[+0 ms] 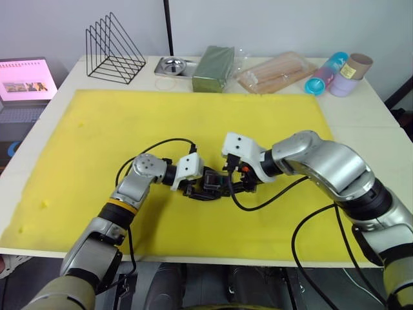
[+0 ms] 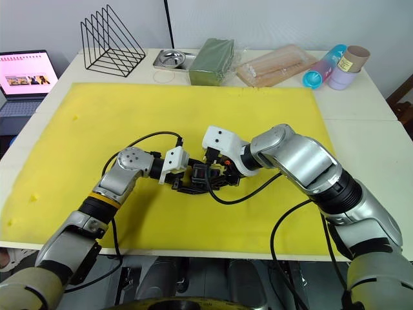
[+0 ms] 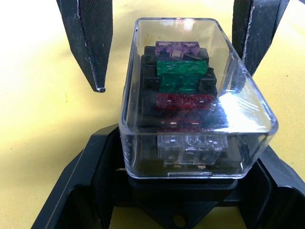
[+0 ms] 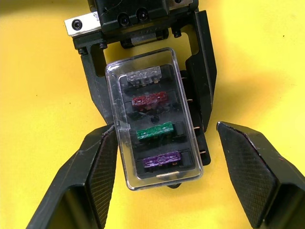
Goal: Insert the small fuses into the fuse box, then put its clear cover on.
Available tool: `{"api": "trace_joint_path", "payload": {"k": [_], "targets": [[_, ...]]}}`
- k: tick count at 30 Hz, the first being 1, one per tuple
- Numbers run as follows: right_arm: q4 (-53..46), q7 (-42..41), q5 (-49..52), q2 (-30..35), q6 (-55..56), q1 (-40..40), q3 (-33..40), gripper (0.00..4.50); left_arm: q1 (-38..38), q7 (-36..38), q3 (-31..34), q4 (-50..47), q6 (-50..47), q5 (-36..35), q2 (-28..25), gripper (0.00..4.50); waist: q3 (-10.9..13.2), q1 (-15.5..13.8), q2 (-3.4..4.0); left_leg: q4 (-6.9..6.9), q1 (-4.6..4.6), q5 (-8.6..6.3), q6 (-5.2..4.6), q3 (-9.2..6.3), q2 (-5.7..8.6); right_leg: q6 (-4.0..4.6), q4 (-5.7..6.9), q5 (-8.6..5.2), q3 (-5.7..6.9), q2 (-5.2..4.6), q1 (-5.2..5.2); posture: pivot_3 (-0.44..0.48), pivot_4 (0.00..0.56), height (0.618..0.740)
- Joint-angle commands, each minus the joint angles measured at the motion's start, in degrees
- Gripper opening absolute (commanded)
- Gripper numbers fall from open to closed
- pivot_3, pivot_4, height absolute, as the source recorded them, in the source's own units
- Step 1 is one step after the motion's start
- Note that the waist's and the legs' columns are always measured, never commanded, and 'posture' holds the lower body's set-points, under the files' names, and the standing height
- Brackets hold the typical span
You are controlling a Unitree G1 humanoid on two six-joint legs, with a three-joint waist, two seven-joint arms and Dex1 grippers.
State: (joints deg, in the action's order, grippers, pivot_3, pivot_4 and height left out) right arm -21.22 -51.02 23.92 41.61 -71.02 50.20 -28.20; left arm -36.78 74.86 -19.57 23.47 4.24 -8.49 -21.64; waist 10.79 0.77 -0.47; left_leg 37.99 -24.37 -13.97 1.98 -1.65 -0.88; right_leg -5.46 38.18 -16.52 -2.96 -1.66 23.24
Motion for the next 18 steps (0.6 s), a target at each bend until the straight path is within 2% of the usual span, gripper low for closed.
{"api": "trace_joint_path", "payload": {"k": [1,6,14,18], "targets": [[-2.03,-0.11,0.66,0.08,-0.06,1.48,1.87,3.46,0.13,0.11,0.07,-0.90,0.12,0.25,0.59,2.83,0.00,-0.02,0.00,0.00,0.00,0.00,0.00,0.00,0.00,0.00,0.00,0.00,0.00,0.00,0.00,0.000,0.150,0.740],[-2.30,-0.08,0.82,0.28,-0.08,1.60,2.60,3.46,0.17,0.08,0.05,-0.96,0.05,0.26,0.75,2.83,0.00,-0.04,0.00,0.00,0.00,0.00,0.00,0.00,0.00,0.00,0.00,0.00,0.00,0.00,0.00,0.000,0.150,0.740],[-7.04,-2.02,5.04,2.75,-1.23,0.95,7.92,3.46,0.37,0.10,0.06,-1.15,-0.07,0.31,0.82,2.83,0.00,-0.11,0.00,0.00,-0.01,0.00,0.00,0.00,0.00,0.00,0.00,0.00,0.00,-0.02,-0.01,0.000,0.150,0.740],[-9.60,-3.53,9.16,4.76,-1.10,0.89,14.73,3.46,0.33,0.08,0.16,-1.15,-0.16,0.29,0.81,2.83,0.00,-0.12,0.00,0.00,-0.01,0.00,0.00,0.00,0.00,0.00,-0.01,0.00,0.00,-0.02,-0.01,0.000,0.150,0.740]]}}
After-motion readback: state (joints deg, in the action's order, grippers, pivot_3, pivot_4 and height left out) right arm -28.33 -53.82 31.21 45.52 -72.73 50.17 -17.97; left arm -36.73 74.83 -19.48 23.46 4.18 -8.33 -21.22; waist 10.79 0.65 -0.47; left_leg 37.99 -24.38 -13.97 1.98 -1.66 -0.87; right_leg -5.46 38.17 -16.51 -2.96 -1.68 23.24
